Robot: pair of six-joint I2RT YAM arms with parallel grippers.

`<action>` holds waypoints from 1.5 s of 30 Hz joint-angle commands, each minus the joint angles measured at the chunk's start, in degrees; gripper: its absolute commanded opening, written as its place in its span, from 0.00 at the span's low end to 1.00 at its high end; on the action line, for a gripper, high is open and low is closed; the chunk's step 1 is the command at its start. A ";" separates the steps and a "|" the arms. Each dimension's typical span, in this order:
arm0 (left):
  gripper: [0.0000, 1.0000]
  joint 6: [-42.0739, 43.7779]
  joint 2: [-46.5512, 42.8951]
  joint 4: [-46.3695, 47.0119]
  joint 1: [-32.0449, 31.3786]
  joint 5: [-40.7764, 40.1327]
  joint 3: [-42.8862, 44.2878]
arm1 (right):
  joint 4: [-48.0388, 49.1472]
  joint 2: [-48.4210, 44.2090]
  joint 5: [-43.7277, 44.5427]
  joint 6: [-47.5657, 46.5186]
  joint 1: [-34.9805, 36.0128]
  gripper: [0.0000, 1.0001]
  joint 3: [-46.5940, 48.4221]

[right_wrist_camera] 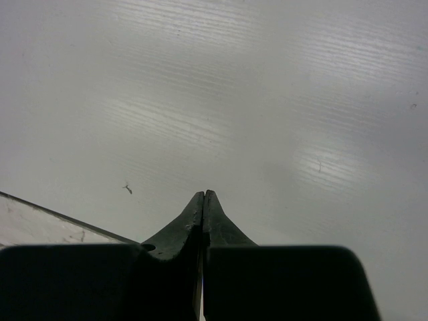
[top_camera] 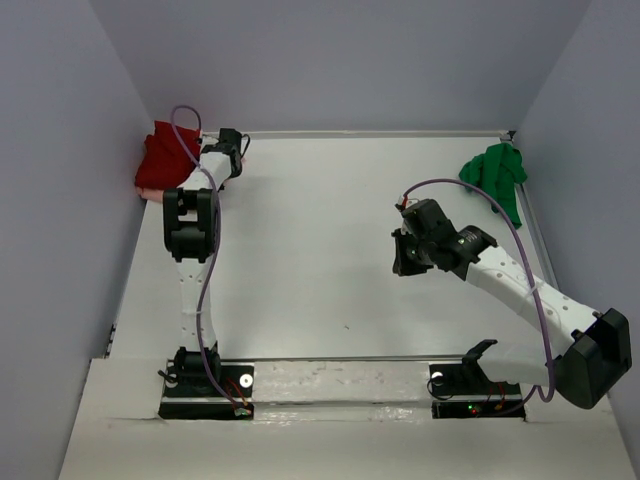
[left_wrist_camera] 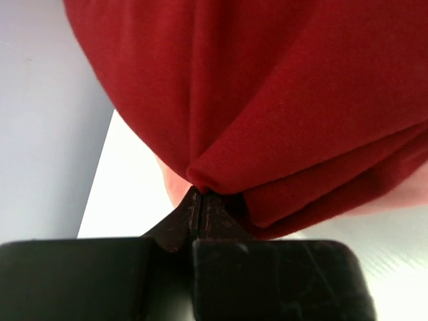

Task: Fold and stack the t-shirts
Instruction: Neatly place the folded tshirt to the corner

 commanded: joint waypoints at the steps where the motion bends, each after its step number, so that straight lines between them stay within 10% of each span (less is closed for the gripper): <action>1: 0.10 -1.17 -1.12 -1.49 -1.56 2.76 -0.94 | 0.55 -0.96 -0.11 -0.70 0.59 0.00 2.03; 11: 0.74 -3.98 -6.38 0.00 -4.11 5.66 -3.22 | 1.60 -0.17 -0.99 -0.88 0.59 0.00 1.41; 25: 0.81 -8.90 -26.26 1.33 -7.55 1.64 -6.74 | 2.31 -0.26 -0.99 -1.23 0.59 0.00 1.50; 28: 0.70 -9.96 -25.05 -1.56 -5.79 1.18 -5.00 | 2.31 -0.96 -0.99 -1.32 0.59 0.00 1.76; 32: 0.00 -12.16 -18.81 -8.76 -2.98 0.75 0.10 | 1.87 -1.49 -0.99 -1.49 0.59 0.00 1.50; 45: 0.00 -11.89 -9.40 -15.87 2.04 -3.45 3.44 | 1.43 -2.28 -0.02 -1.93 0.59 0.00 1.85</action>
